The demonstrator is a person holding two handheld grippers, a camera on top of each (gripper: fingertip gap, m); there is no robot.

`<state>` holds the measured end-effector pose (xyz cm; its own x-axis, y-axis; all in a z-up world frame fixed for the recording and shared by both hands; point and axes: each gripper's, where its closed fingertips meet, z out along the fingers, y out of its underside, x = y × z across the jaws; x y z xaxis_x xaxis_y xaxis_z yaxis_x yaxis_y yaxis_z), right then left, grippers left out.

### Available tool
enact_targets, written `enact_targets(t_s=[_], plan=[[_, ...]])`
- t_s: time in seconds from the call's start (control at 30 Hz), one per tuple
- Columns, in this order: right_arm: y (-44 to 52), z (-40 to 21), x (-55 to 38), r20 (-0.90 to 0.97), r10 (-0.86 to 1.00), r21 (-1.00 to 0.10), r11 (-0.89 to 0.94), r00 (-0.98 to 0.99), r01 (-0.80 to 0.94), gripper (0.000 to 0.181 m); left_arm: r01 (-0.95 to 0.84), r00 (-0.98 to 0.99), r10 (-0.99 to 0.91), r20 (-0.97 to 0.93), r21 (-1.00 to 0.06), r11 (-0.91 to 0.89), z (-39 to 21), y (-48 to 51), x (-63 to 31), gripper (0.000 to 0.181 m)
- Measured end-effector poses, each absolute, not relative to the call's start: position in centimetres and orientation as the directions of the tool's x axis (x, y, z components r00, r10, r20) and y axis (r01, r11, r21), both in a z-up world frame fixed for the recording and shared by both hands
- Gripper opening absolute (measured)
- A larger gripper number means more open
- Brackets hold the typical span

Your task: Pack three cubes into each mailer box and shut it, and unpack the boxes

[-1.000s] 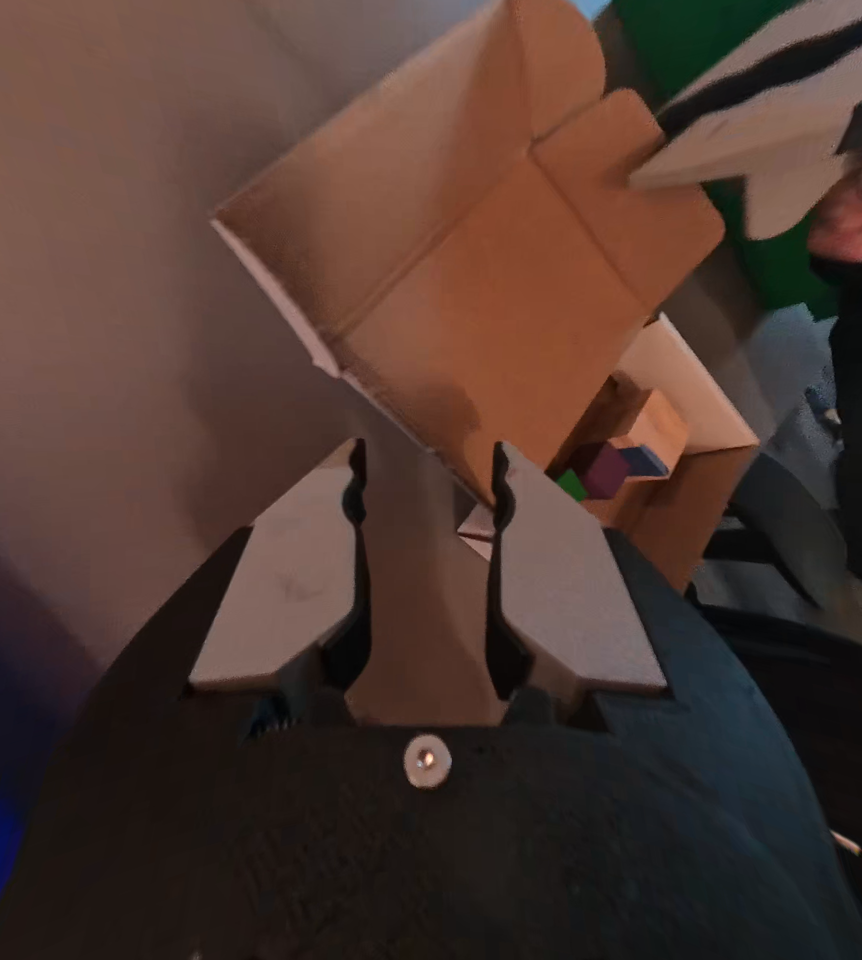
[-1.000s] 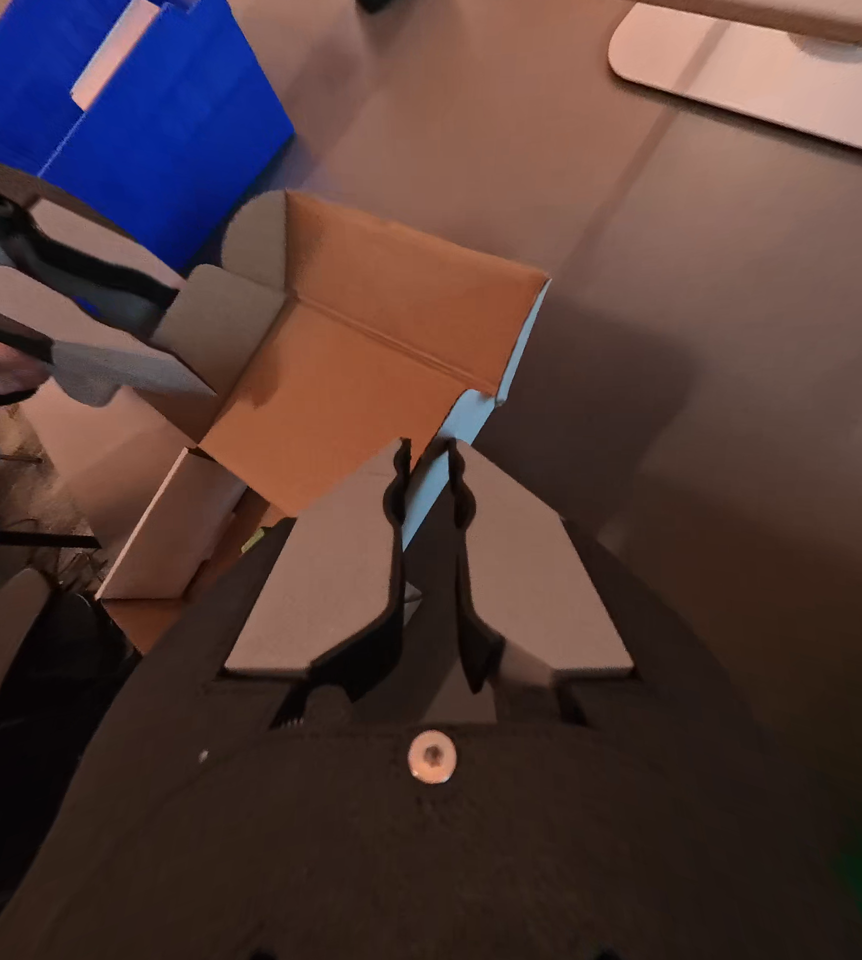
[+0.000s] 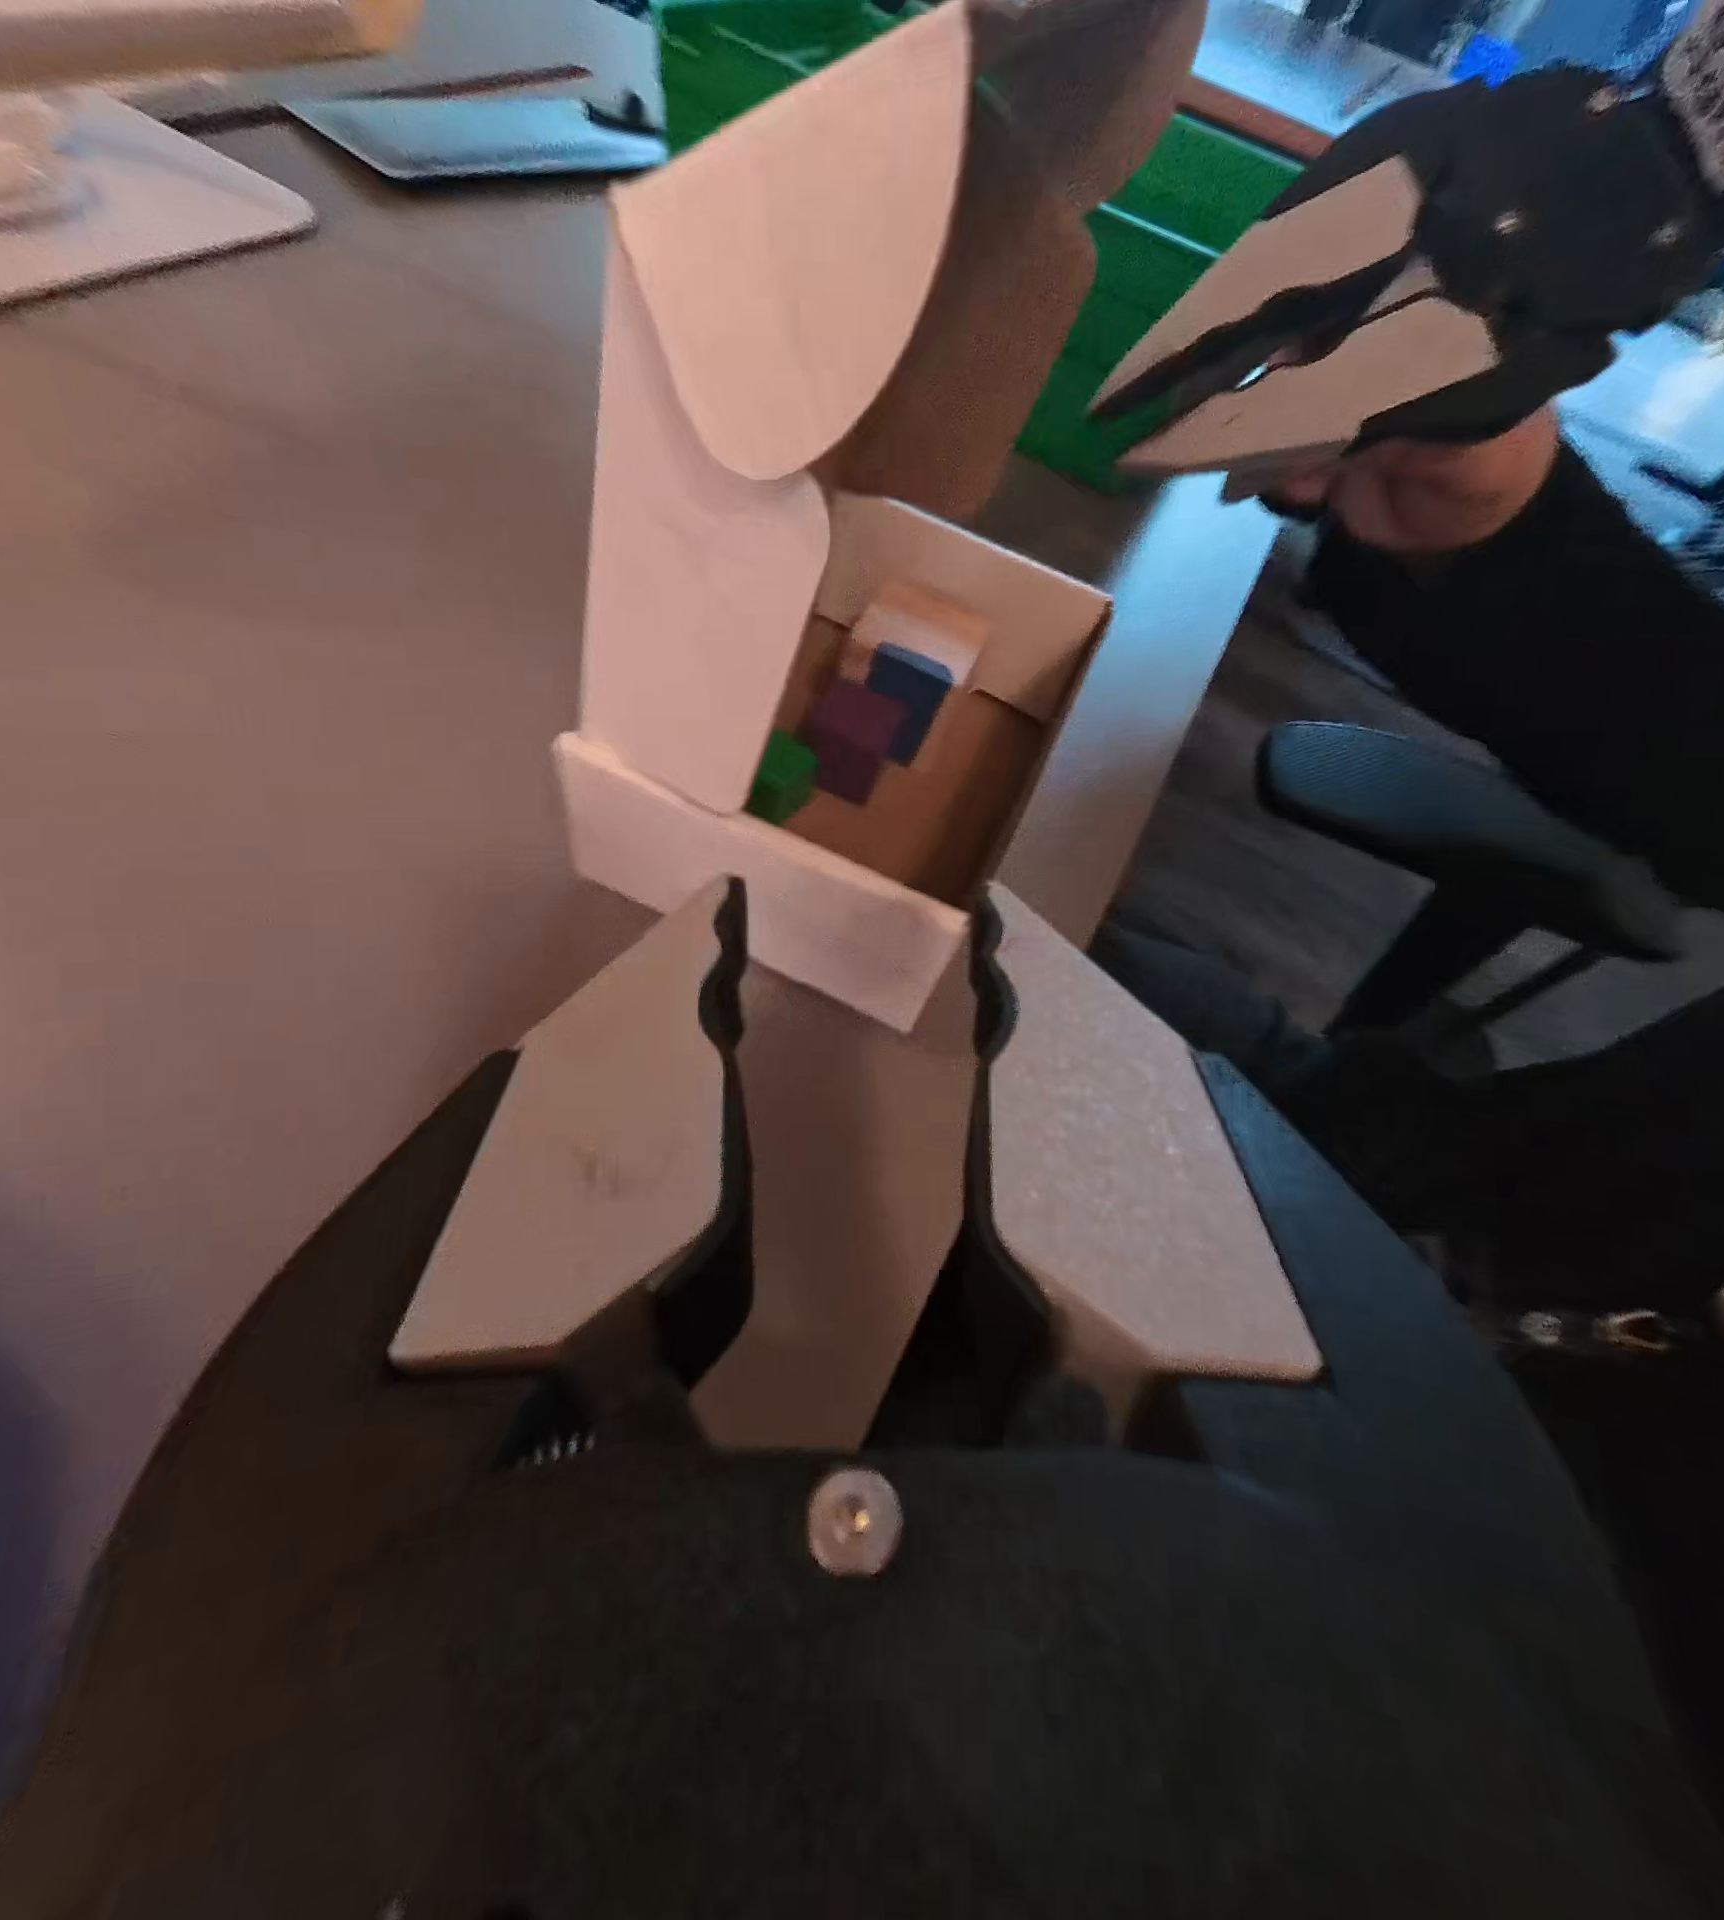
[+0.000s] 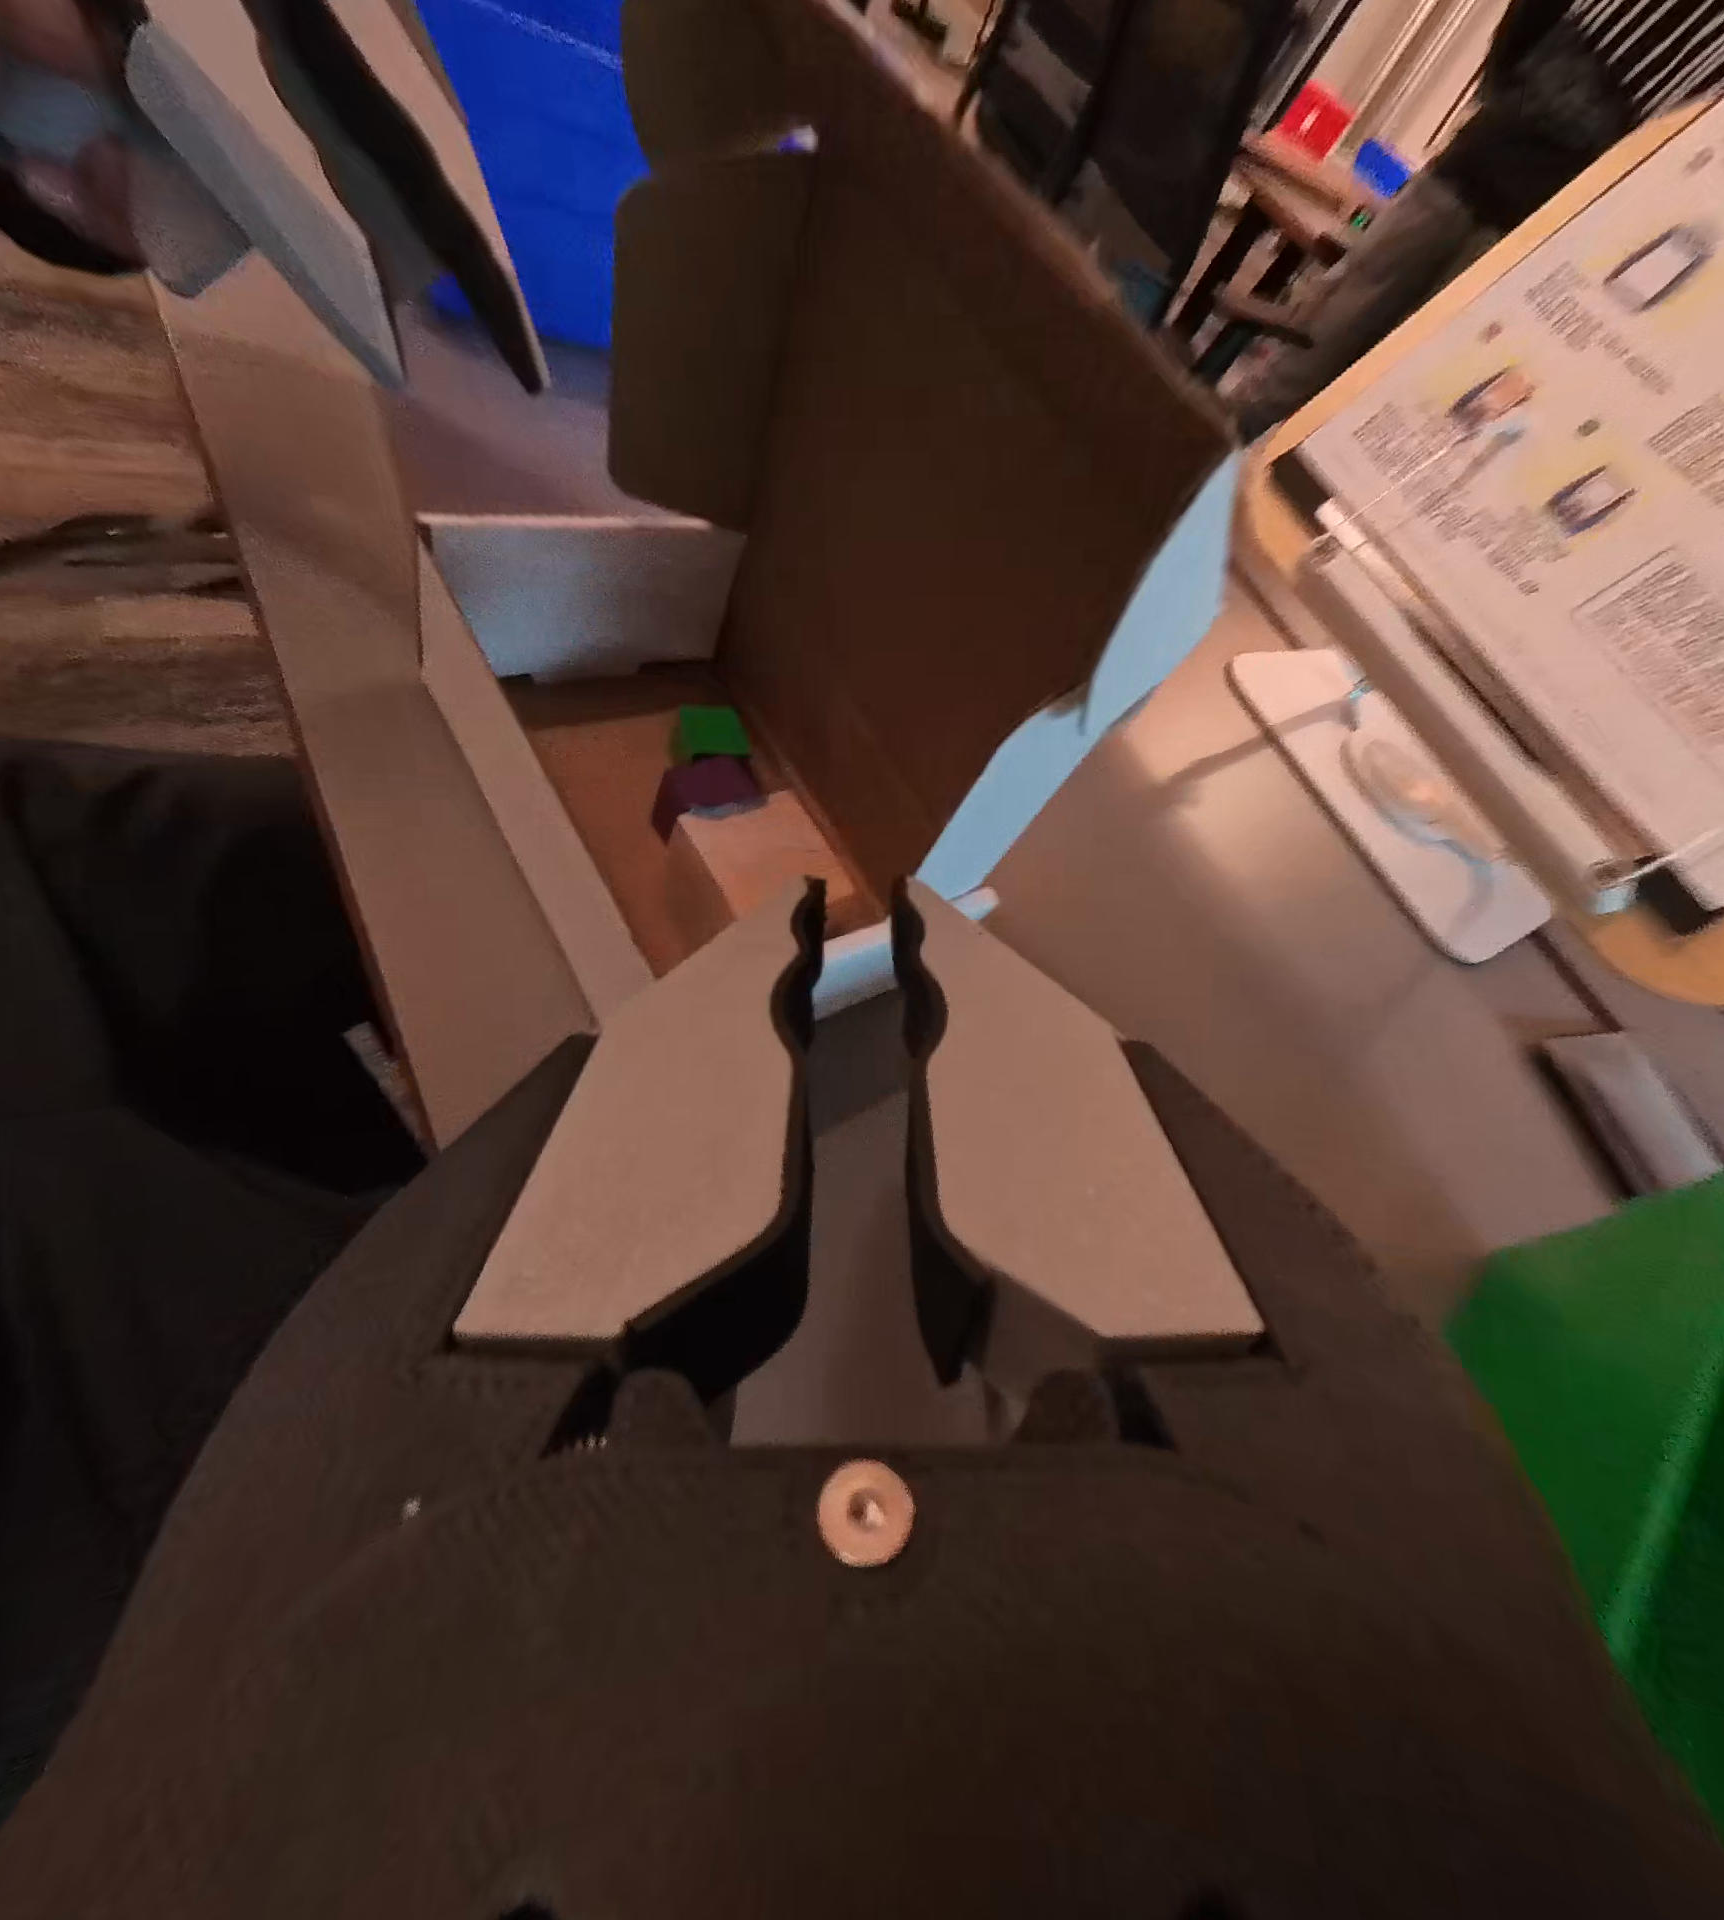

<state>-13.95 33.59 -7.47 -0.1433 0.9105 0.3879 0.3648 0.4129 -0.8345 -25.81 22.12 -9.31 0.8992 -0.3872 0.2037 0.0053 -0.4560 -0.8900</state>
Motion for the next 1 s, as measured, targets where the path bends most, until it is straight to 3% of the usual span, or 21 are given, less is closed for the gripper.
enact_targets(t_s=[0.07,0.2,0.3,0.4,0.67,0.9,1.0], plan=[[33.9,-5.5,-13.3,0.395,0.911,-0.857,0.413,-0.121,0.309,0.010,0.007,0.918,-0.357,0.172,-0.907,-0.420,-8.0,21.6,-27.4,0.040],[34.7,-3.6,-14.0,0.182,0.971,-0.925,0.222,-0.154,0.308,0.025,0.054,0.920,-0.327,0.216,-0.896,-0.440,-6.6,23.2,-29.2,0.034],[35.5,-4.8,-15.0,0.202,0.962,-0.882,0.260,-0.183,0.393,0.038,0.010,0.900,-0.379,0.215,-0.879,-0.476,-6.9,25.0,-29.1,0.036],[36.4,-6.6,-15.5,0.240,0.943,-0.794,0.328,-0.232,0.511,0.064,-0.079,0.848,-0.488,0.206,-0.861,-0.502,-7.5,25.9,-28.4,0.044],[35.7,-6.9,-17.8,0.239,0.845,-0.694,0.493,-0.478,0.525,0.035,-0.227,0.707,-0.678,0.203,-0.842,-0.489,-7.5,27.2,-26.1,0.061],[35.8,-7.6,-19.2,0.349,0.862,-0.652,0.504,-0.366,0.566,0.030,-0.339,0.746,-0.662,0.069,-0.816,-0.468,-8.3,27.5,-25.2,0.062],[34.8,-9.5,-17.9,0.403,0.825,-0.607,0.565,-0.397,0.559,0.029,-0.382,0.748,-0.663,0.029,-0.799,-0.465,-9.3,26.4,-24.7,0.075]])
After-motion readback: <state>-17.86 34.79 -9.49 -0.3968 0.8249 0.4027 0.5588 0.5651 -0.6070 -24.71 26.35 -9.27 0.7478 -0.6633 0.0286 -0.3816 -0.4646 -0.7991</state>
